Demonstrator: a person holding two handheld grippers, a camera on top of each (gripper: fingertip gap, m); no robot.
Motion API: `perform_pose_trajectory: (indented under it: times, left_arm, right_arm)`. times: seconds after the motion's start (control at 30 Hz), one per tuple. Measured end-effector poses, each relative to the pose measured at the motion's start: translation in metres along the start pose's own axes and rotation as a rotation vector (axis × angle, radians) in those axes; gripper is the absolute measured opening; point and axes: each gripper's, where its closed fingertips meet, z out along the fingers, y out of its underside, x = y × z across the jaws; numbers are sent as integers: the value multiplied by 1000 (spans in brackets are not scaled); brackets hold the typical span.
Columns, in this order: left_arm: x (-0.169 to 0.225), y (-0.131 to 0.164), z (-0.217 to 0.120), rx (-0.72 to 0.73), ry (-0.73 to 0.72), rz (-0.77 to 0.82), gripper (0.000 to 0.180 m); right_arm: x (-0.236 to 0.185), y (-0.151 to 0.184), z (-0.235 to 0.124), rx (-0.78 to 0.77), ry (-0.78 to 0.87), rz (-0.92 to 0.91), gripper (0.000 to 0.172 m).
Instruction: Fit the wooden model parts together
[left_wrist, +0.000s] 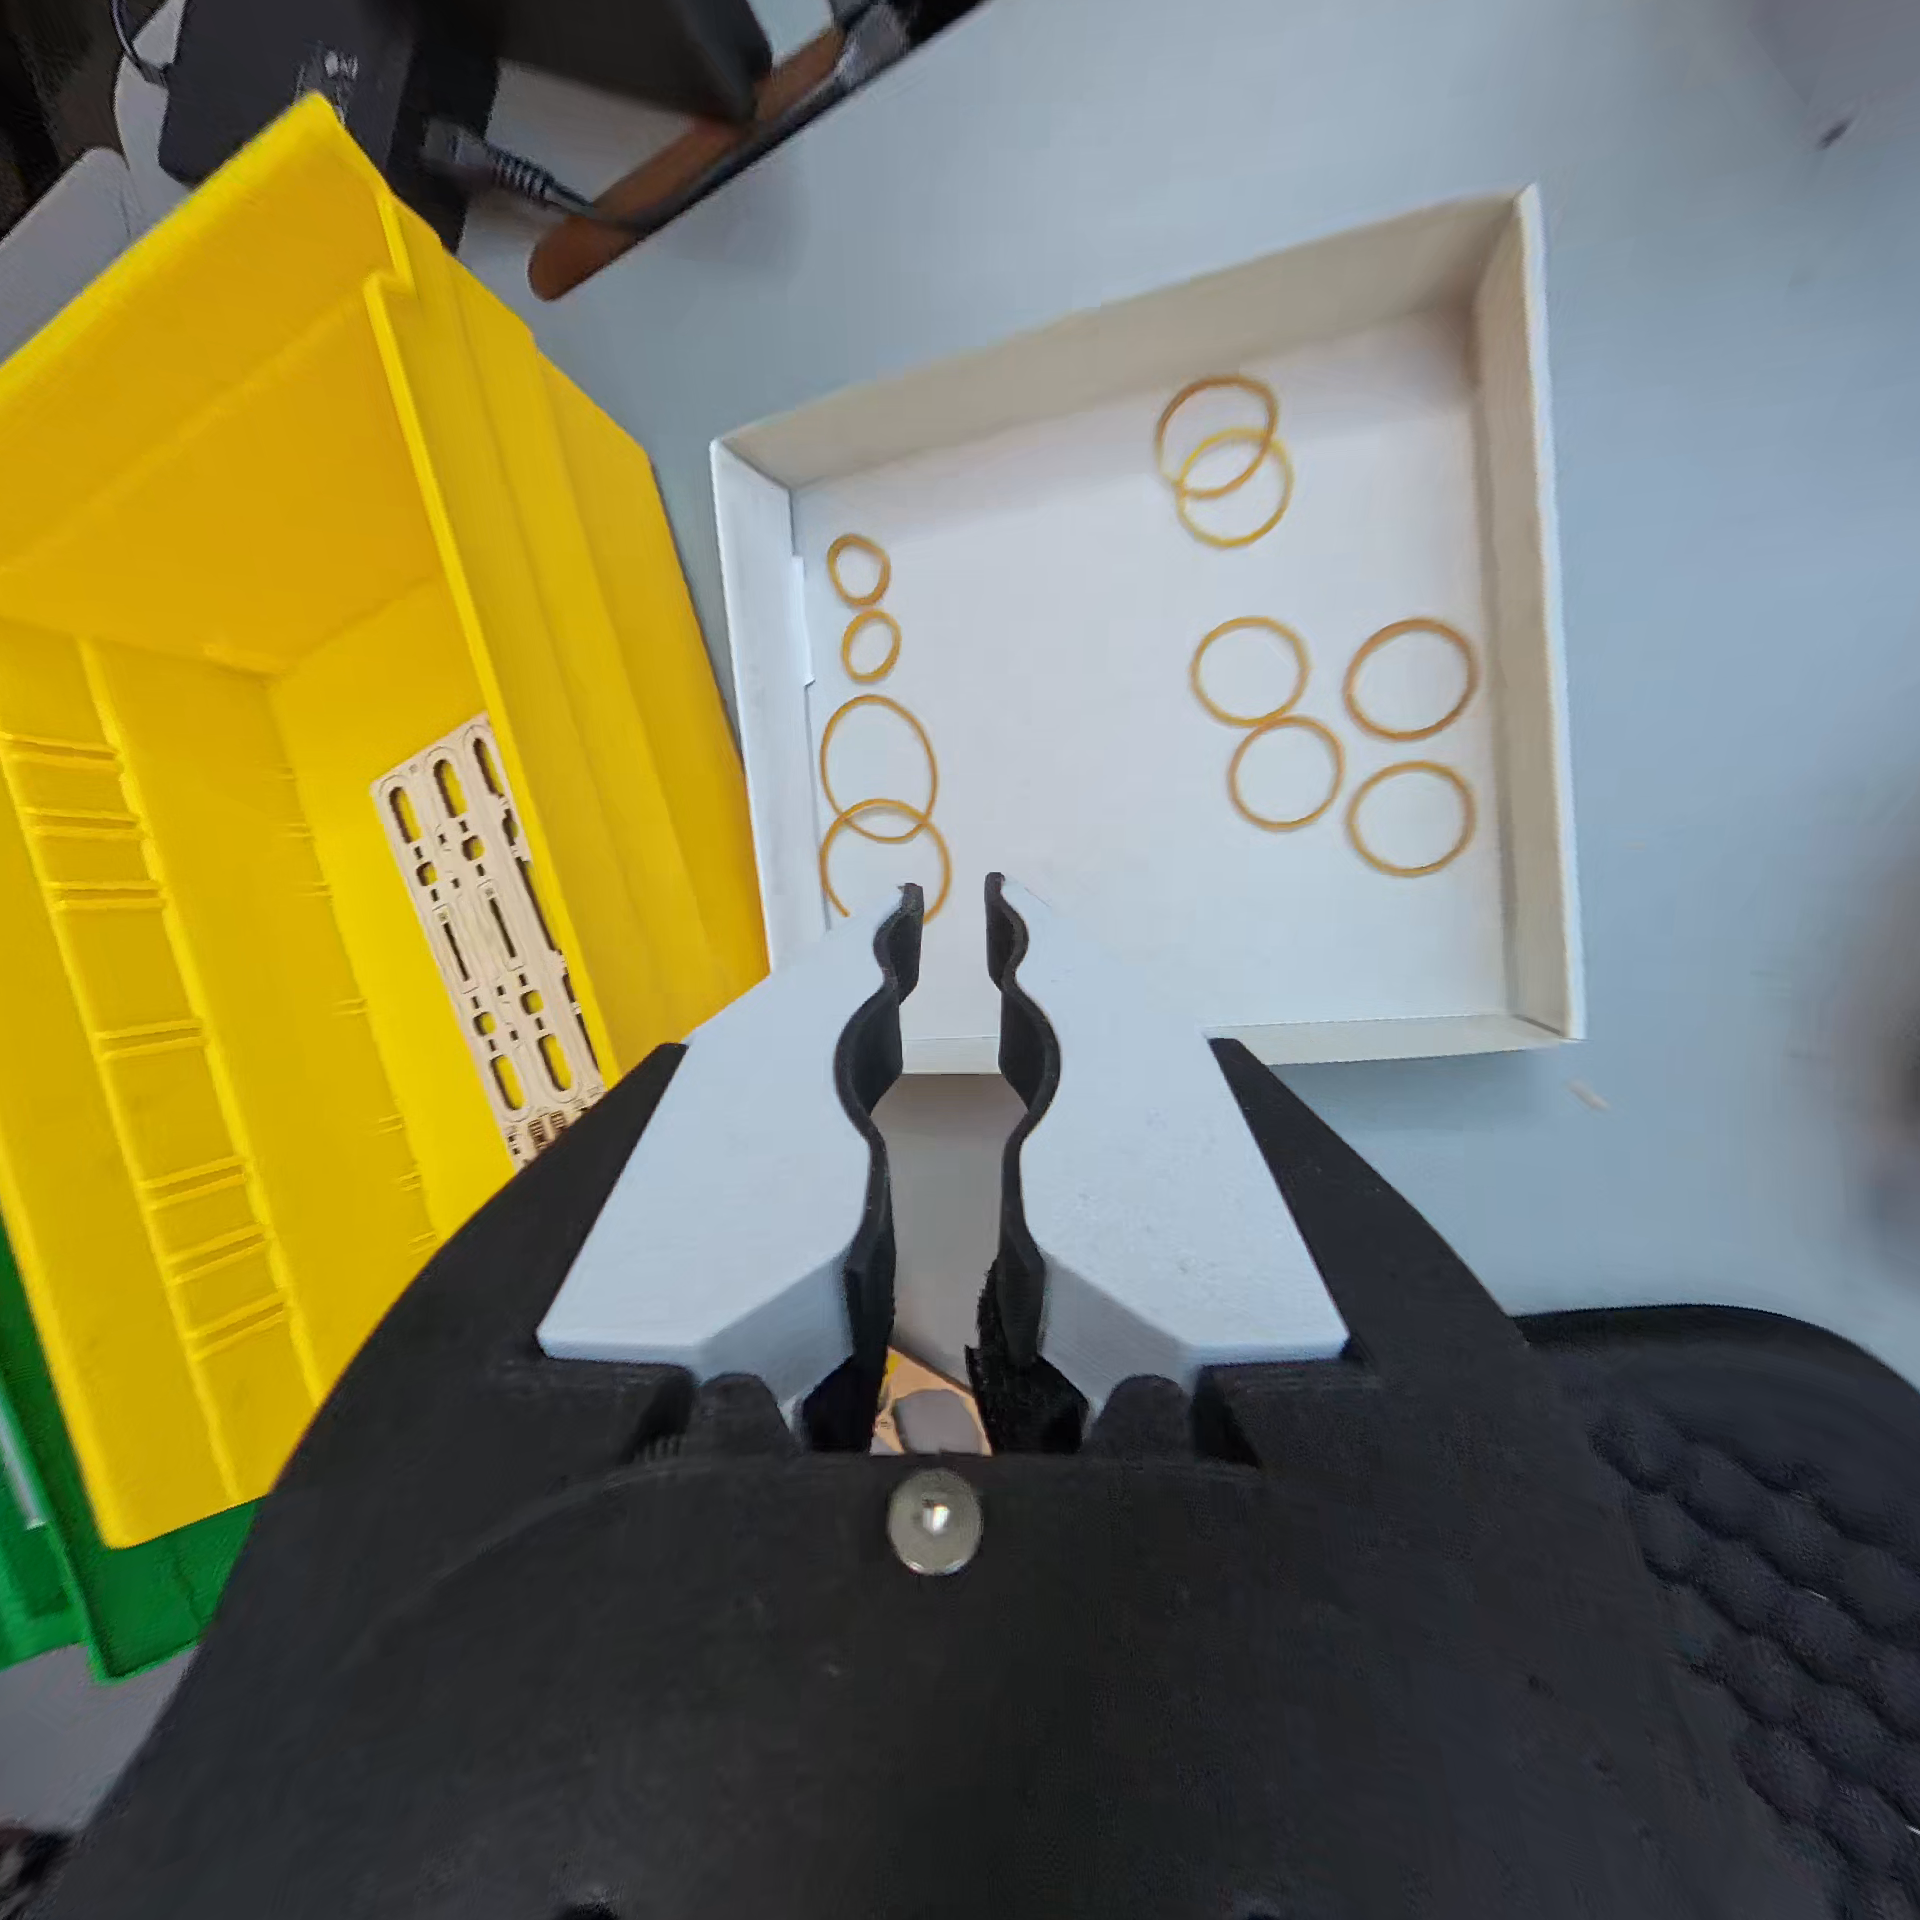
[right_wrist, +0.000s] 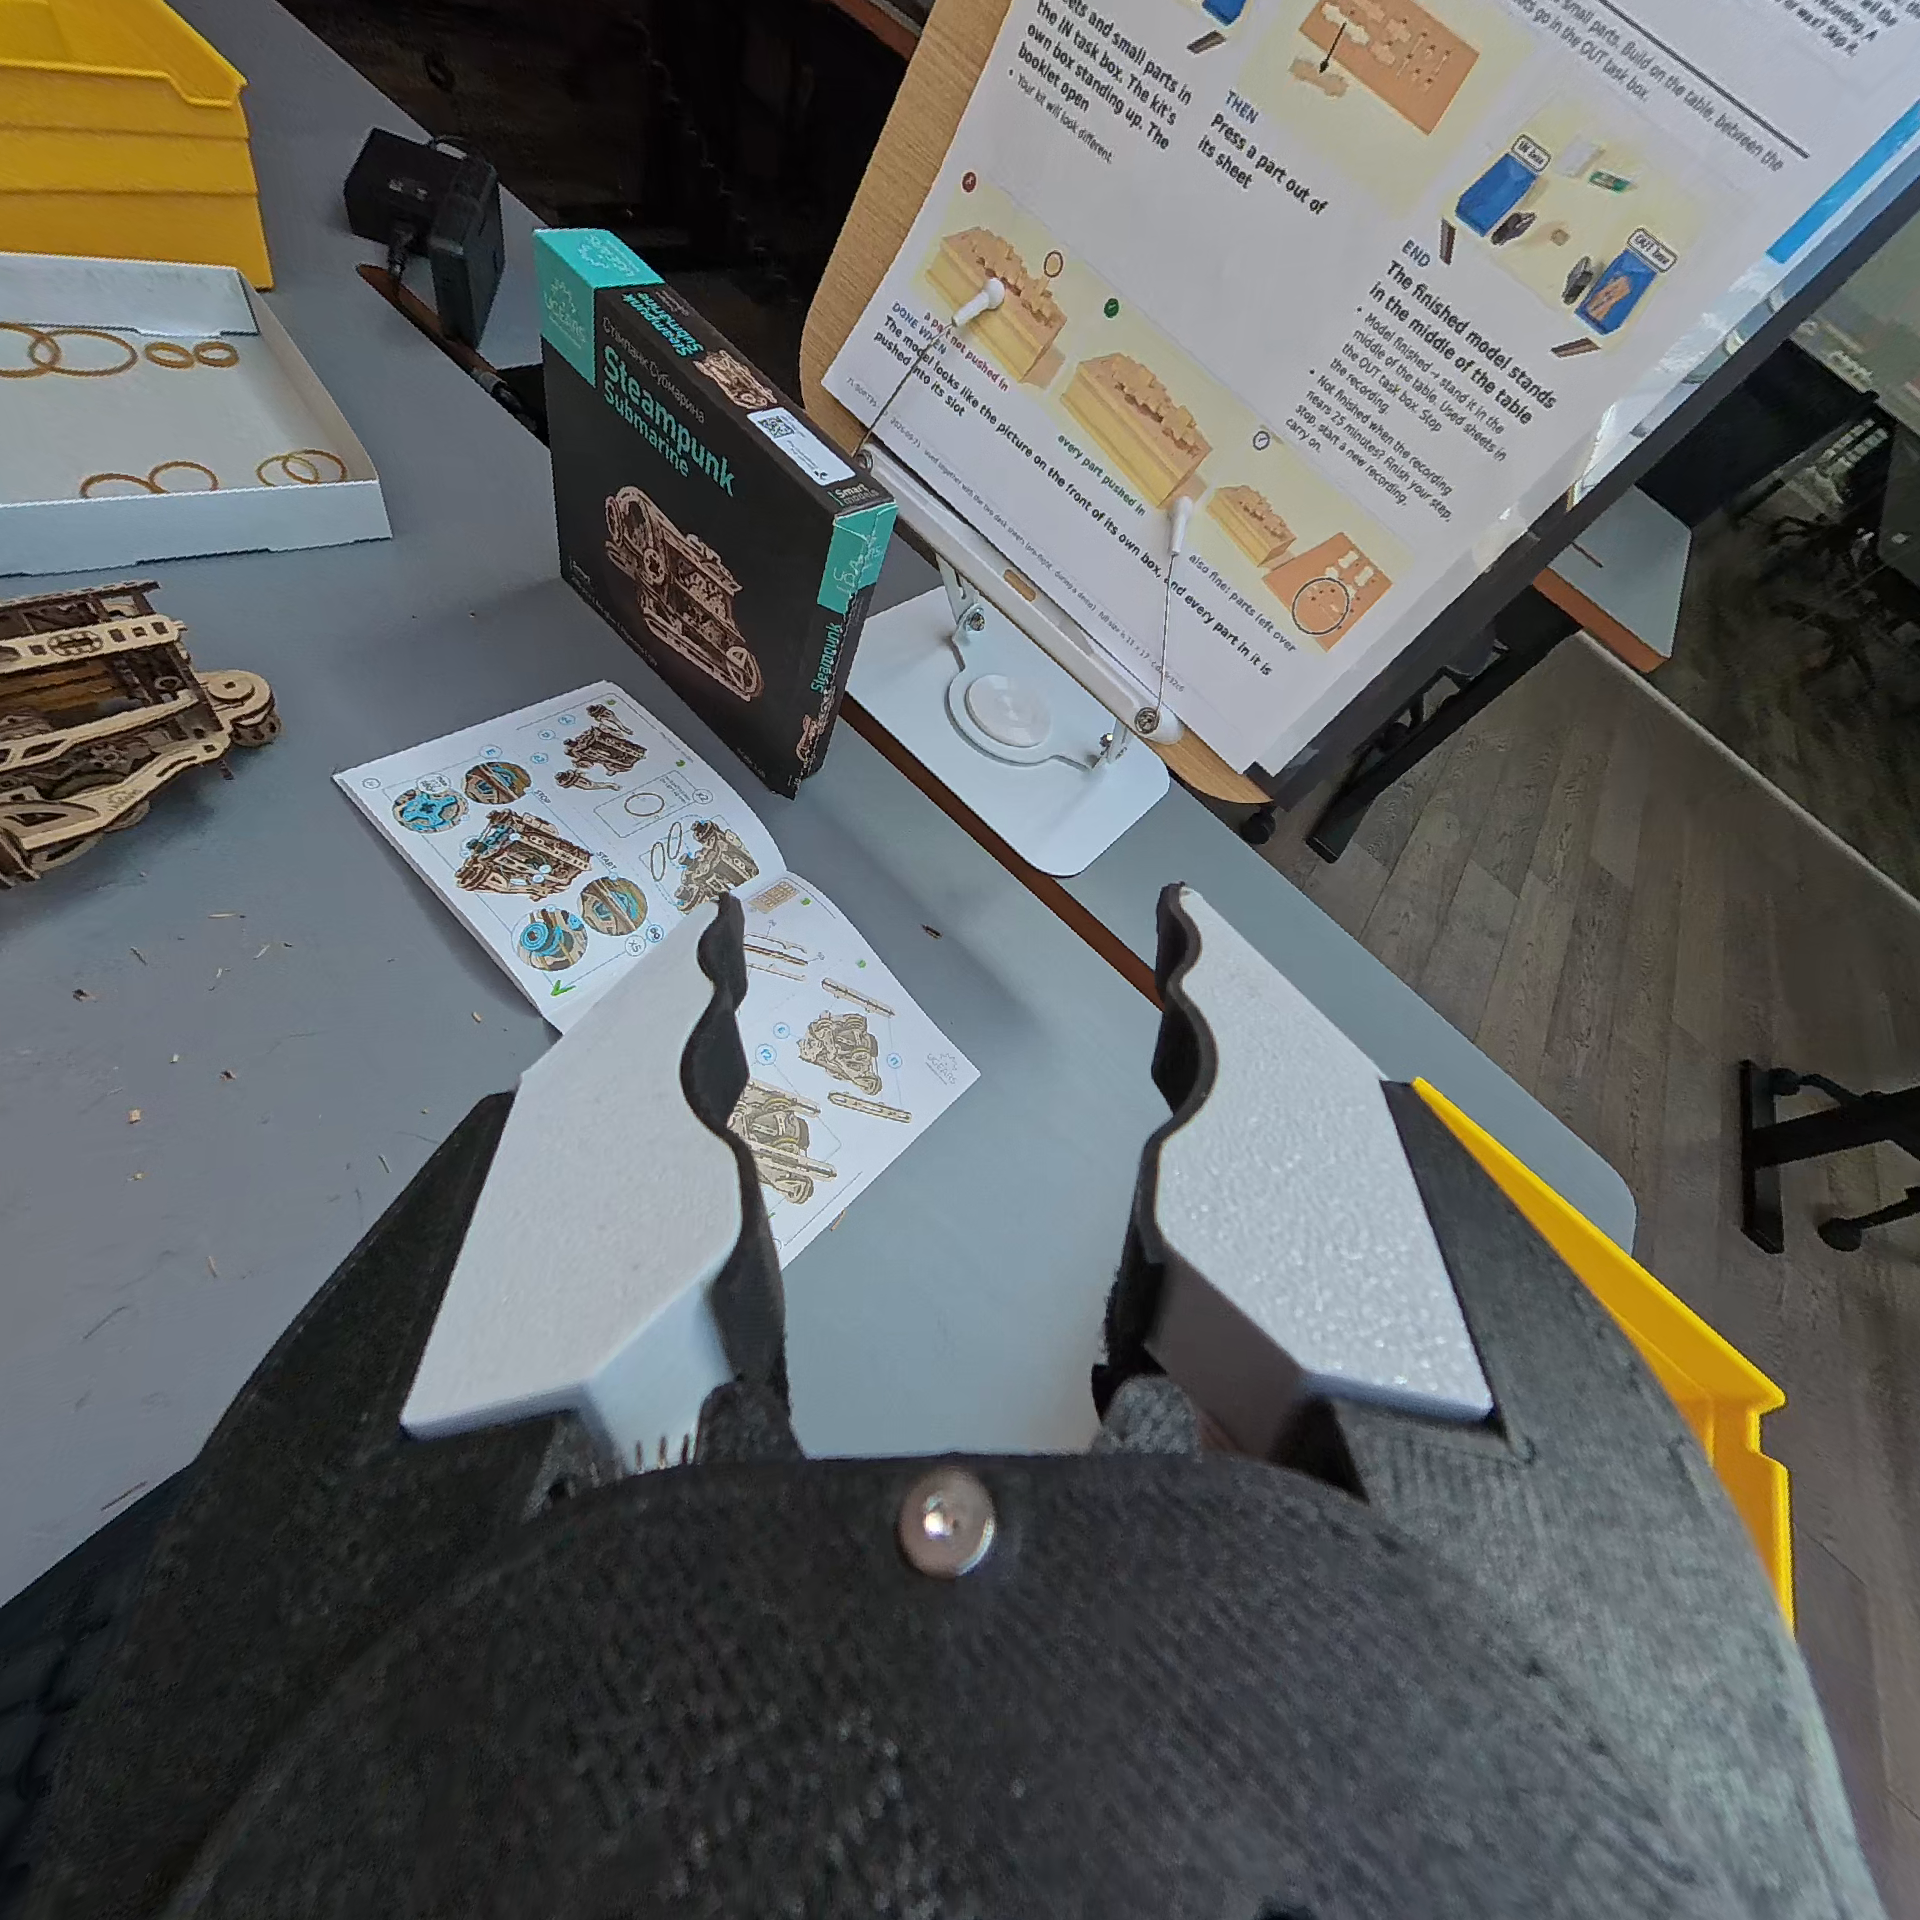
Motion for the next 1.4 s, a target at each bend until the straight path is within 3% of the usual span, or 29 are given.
perform_pose_trajectory:
  times: [0.03,0.23,0.4,0.83,1.23,1.4]
  left_arm:
    - [-7,7,11,-46,-38,28,10]
    - [-19,36,51,-251,-39,62,24]
    - [-13,39,63,-317,41,134,27]
    - [-12,38,64,-526,198,617,37]
    - [-10,47,75,-583,230,710,29]
    - [-3,53,72,-619,290,659,8]
  right_arm:
    - [1,0,-1,1,0,0,79]
    - [7,2,-5,7,9,12,79]
    - [12,6,-3,-5,16,24,79]
    - [7,18,12,-71,9,-9,79]
    - [11,19,10,-75,17,-17,79]
    - [10,19,9,-77,14,-29,79]
